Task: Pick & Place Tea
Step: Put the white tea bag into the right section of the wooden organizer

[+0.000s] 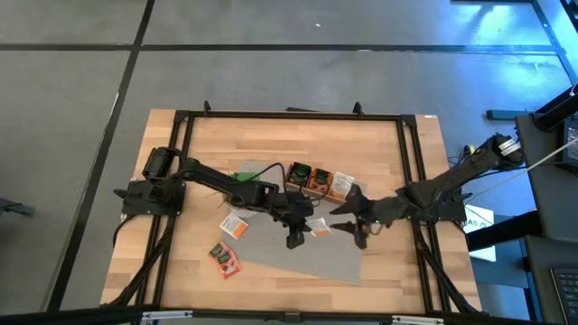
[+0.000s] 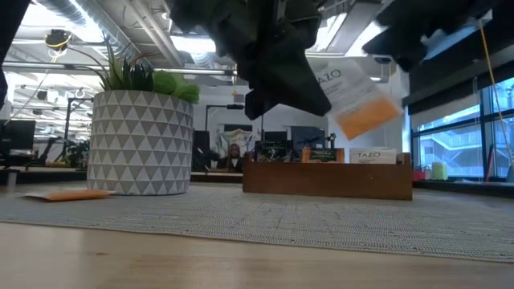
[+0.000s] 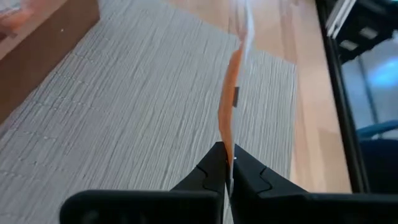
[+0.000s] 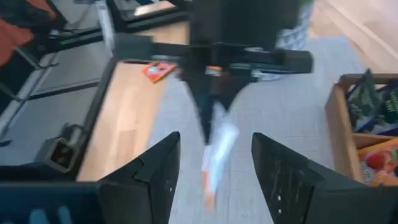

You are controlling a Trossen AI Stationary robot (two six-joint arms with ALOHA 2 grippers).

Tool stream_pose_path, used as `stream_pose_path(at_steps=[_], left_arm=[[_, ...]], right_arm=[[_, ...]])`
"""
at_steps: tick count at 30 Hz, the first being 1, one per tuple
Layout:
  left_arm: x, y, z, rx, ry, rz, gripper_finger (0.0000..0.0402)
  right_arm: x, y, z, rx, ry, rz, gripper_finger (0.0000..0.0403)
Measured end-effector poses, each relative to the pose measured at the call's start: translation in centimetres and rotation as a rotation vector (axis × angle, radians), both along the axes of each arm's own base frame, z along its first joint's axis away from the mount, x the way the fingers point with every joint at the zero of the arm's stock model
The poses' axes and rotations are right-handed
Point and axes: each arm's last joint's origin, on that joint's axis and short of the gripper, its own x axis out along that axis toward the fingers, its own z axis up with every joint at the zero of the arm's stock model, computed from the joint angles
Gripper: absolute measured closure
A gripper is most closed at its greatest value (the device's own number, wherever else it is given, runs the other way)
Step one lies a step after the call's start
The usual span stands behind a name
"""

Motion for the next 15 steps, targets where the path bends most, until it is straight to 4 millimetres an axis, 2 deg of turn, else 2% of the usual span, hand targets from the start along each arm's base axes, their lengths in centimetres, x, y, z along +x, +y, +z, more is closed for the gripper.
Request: stream_pose_path(at_steps=[7,15], left_arm=[[0.1,-0.4,1.4,0.052,0.058,-0.017,0.0399],[0.0,-1.0,1.5,0.055,0.063,-0.038,0.0399]], right_arm=[[2.9,-0.8,0.8,0.002,0.017,0.012,0.0203],[4.7,-0.7,-0.9,0.053,0.116,0.077,0.0207]])
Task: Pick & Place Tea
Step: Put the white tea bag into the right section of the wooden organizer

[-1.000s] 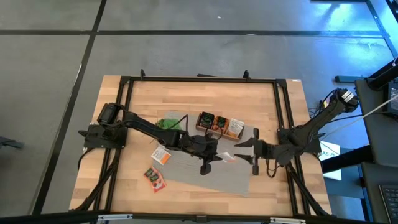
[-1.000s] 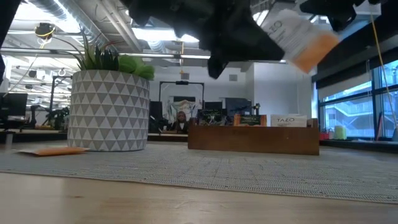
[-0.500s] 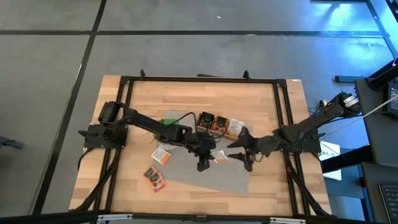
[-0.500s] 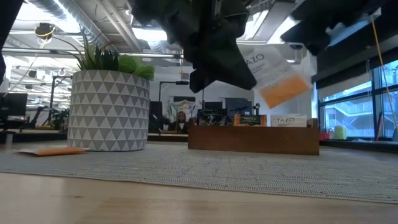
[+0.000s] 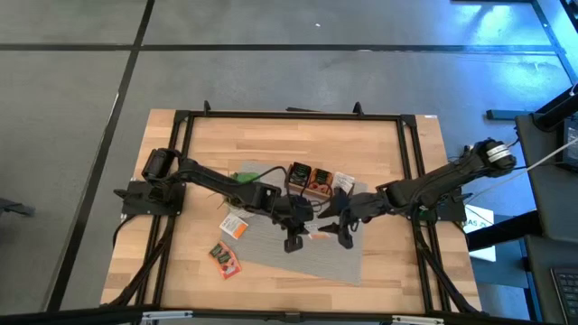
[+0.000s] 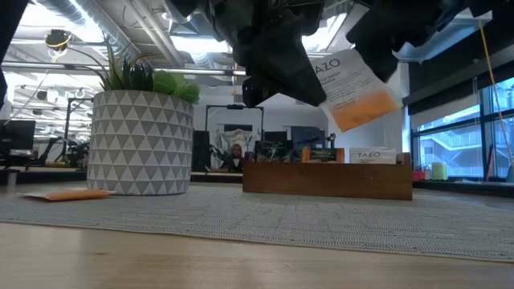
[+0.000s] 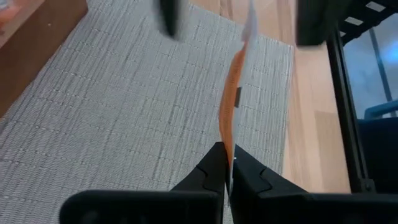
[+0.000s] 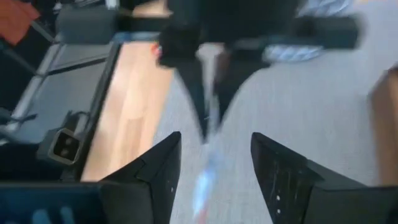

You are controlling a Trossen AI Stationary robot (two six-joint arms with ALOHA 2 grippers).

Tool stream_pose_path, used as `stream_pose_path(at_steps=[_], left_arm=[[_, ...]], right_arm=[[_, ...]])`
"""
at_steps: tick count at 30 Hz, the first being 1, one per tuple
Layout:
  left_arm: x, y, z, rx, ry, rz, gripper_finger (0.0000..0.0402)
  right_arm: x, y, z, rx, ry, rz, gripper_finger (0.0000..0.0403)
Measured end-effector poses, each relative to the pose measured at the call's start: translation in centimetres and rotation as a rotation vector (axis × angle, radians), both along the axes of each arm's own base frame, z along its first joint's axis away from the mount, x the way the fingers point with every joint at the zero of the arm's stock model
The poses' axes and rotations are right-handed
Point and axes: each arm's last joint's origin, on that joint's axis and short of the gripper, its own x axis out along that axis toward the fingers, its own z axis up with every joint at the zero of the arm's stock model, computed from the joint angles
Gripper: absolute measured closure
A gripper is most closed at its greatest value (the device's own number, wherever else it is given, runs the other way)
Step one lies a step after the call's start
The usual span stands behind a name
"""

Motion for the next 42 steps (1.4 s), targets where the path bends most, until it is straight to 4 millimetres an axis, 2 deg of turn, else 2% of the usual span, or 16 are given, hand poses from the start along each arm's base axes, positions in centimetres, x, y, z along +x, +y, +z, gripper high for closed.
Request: stream_pose_path(at_steps=[4,13,22,27,37,42], left_arm=[[-0.1,0.1,-0.1,0.007,0.017,0.006,0.0399],[-0.1,0.1,-0.1,0.005,0.016,0.005,0.0399],[-0.2,0.0,-0.1,-0.006,0.028,-0.003,0.0399],[-0.2,0.0,-0.1,-0.027,0.031,-0.005,0.0399],[-0.3,-0.1,-0.2,-0.045,0.047,-0.024,0.0399],[-0.3,-0.1,-0.2,-0.052,0.049,-0.020,0.0399]], right_arm=[[0.3,0.3,-0.5,0.047,0.033,0.045,0.0237],[0.8,0.6,-1.7,0.047,0.075,0.066,0.0338],[0.6,0.5,-1.7,0.042,0.090,0.064,0.0396],[0.5,0.5,-1.5,0.045,0.080,0.065,0.0389],[0.7,0.2,-1.2,0.052,0.057,0.055,0.0313],[1.0,0.2,-0.8,0.061,0.001,0.045,0.0293]])
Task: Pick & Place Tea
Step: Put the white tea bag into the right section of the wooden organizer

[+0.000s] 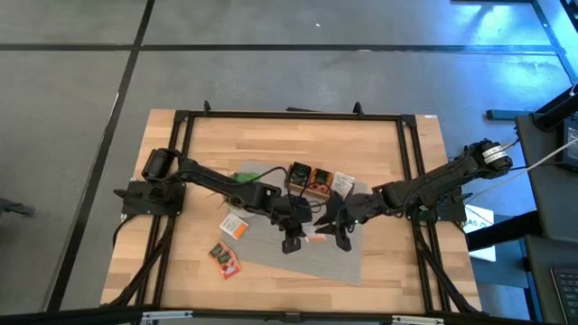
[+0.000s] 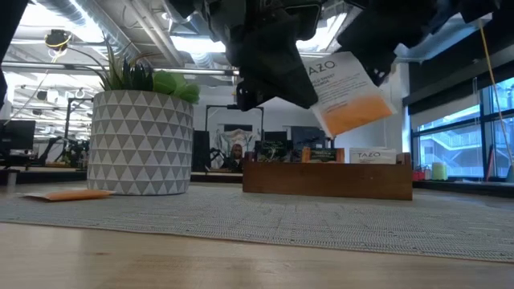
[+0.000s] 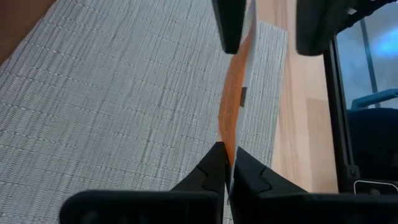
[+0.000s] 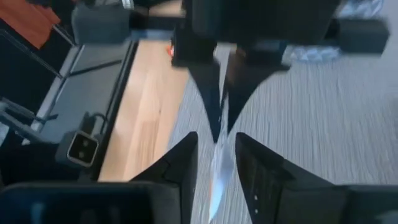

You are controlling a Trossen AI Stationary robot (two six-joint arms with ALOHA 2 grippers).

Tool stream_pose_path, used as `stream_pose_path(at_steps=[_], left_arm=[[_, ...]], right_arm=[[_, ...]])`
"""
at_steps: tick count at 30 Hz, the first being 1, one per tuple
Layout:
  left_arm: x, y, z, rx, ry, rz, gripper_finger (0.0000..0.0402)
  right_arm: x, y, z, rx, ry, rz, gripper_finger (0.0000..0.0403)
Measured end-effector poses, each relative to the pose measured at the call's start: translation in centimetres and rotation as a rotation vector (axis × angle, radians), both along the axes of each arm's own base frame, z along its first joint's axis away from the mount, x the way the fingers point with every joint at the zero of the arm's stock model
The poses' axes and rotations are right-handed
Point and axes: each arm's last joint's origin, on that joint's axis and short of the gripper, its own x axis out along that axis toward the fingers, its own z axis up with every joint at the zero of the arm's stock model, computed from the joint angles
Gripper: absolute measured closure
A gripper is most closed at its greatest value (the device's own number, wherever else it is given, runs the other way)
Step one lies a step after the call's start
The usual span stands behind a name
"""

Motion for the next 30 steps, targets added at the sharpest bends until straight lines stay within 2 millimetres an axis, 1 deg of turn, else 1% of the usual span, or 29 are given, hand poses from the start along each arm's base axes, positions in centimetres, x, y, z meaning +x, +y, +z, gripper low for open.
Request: stream_pose_path(at_steps=[7,15,19,25,30], left_arm=[[-0.02,0.00,-0.02,-0.002,0.004,0.001,0.0399],[-0.04,-0.01,-0.03,-0.014,0.010,0.009,0.0399],[-0.05,-0.05,-0.02,-0.025,0.013,-0.001,0.0399],[-0.05,-0.07,-0.01,-0.031,0.012,-0.006,0.0398],[-0.03,0.05,-0.02,-0.031,0.013,-0.003,0.0391]], right_arm=[[0.27,-0.42,0.20,0.011,-0.022,-0.007,0.0296],[0.53,-0.15,-0.44,0.015,-0.002,0.050,0.0314],[0.68,-0.13,-0.70,0.012,0.003,0.049,0.0335],[0.77,-0.09,-0.50,0.017,-0.019,0.050,0.0392],[0.79,-0.15,-0.51,-0.001,-0.023,0.031,0.0395]])
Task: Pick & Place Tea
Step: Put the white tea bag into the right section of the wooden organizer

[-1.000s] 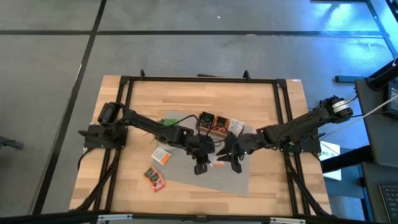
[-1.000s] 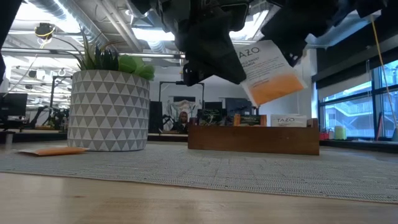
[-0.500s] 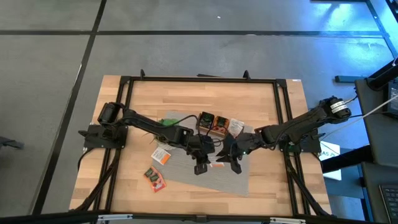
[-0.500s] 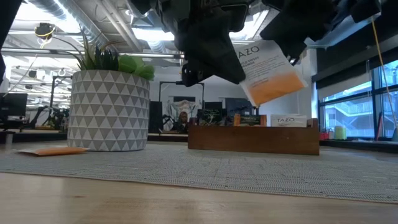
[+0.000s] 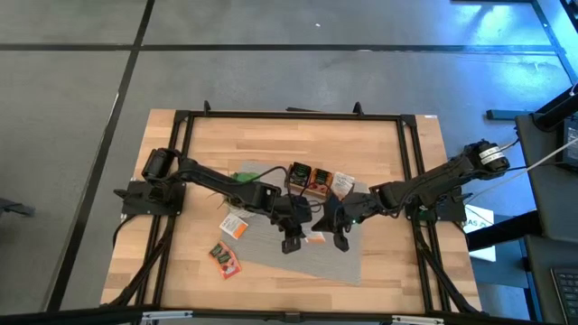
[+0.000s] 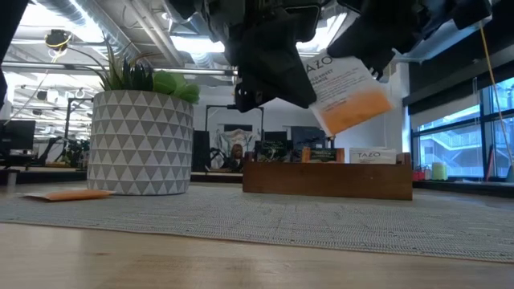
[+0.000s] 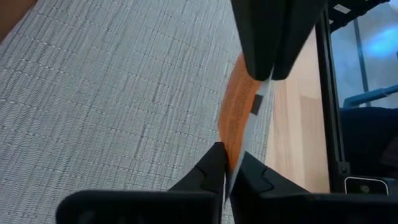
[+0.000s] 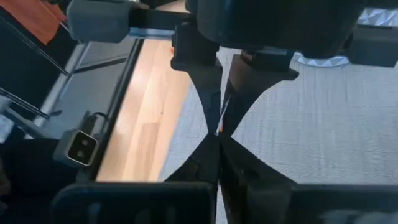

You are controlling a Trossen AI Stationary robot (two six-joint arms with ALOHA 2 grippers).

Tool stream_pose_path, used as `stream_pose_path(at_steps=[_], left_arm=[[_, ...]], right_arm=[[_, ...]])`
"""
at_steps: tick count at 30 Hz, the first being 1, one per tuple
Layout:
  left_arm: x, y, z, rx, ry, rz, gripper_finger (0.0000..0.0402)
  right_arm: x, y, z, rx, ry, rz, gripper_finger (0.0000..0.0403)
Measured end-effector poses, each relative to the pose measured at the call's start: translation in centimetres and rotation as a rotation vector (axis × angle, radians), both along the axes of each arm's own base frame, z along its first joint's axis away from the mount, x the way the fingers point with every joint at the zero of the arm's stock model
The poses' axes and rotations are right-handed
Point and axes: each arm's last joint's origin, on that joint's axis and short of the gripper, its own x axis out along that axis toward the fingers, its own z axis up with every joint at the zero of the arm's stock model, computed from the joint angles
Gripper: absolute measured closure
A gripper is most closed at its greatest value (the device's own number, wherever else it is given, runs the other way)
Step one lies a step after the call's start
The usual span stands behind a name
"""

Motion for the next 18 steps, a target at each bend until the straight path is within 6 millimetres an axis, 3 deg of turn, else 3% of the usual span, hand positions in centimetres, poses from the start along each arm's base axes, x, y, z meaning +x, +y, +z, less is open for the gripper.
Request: stream_pose_path(at_steps=[10,18], left_arm=[[-0.2,-0.4,0.5,0.044,-0.033,-0.063,0.0389],[-0.7,-1.2,1.0,0.135,-0.076,-0.080,0.0393]], right_arm=[[-1.2,-0.4,1.1,-0.074,0.003,-0.033,0.0400],[-6.4,-0.2,3.1,-0.216,-0.019,-0.225,0.0401]])
